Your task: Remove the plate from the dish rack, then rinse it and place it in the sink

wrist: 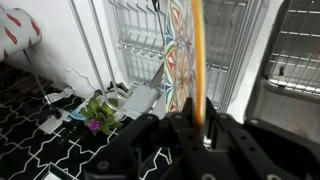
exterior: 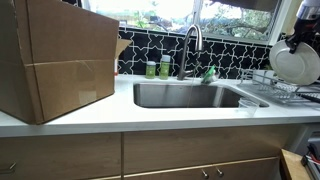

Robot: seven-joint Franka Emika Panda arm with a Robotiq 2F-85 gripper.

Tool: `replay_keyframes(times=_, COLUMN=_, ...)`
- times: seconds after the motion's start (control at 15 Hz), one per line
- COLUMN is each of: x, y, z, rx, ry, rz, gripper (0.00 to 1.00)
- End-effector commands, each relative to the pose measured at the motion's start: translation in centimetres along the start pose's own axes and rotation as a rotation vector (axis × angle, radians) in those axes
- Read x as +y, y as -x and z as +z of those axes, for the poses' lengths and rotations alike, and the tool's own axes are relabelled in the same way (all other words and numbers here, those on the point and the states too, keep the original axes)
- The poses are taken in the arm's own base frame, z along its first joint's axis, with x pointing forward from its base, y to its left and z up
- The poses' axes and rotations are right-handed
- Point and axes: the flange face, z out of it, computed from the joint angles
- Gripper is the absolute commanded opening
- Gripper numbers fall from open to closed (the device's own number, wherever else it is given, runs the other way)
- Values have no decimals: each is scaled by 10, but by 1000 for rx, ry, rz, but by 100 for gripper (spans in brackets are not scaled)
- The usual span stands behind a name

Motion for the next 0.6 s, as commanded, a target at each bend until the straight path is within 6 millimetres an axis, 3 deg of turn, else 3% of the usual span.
replay_keyframes(times=0.0, x=10, y=-1, z=-11, rx=12, ry=44, rz=-95, gripper=3)
replay_keyframes(times=0.2, x=-6, y=-7, z=-28, rx=44, ry=56, rz=-245, gripper=3)
replay_keyframes(times=0.53, x=-77, y=-10, z=-69, rx=59, ry=29, rz=-529, gripper=3)
